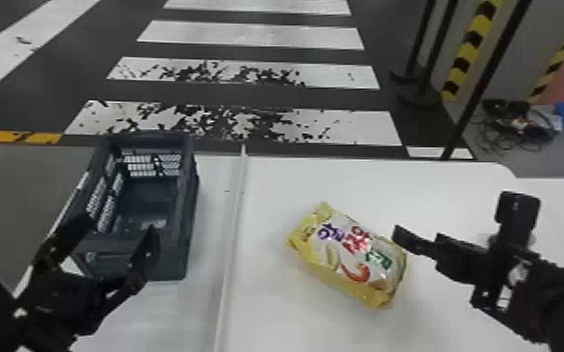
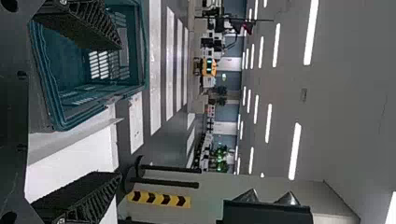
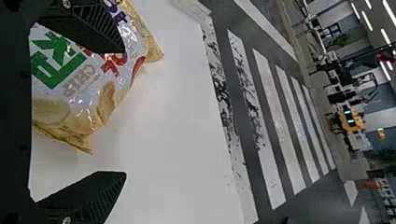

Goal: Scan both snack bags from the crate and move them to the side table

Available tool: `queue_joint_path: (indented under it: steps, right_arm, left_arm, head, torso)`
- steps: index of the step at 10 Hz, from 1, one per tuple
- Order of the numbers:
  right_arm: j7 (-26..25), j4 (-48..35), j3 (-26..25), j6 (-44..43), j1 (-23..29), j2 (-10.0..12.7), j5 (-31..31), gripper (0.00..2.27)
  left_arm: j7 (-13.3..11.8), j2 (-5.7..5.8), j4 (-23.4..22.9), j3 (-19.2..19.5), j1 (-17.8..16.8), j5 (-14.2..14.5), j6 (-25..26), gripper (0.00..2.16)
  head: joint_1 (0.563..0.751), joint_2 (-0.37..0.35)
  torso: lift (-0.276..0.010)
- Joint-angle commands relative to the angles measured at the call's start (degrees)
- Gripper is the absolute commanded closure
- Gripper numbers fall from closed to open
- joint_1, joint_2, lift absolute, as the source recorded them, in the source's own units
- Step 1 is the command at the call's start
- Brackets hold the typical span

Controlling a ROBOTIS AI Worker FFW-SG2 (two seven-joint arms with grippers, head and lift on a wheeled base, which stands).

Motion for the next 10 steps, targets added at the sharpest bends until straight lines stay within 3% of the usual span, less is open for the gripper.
queue_joint_path:
  steps: [1, 3, 10]
  right_arm:
    - [1.1, 5.0, -2.2, 6.5, -4.1, -0.8, -4.9, 0.05]
    - [2.8, 11.4, -3.9, 12.6, -8.8, -1.6, -9.7, 0.05]
    - [6.7, 29.6, -3.5, 17.6, -18.4, -4.2, -9.8, 0.08]
  left_arm:
    - [-0.2, -0.12, 0.5, 0.0, 0.5, 0.2, -0.4, 0.03]
    - [-0.5, -0.3, 1.0, 0.0, 0.8, 0.4, -0.8, 0.03]
    - [-0.7, 0.4, 3.6, -0.7, -0.6, 1.9, -1.3, 0.04]
  head:
    - [0.695, -0.014]
    - [0.695, -0.008]
    - [0.695, 0.001]
  torso:
    - [-0.099]
    - [-0.099]
    - [-0.099]
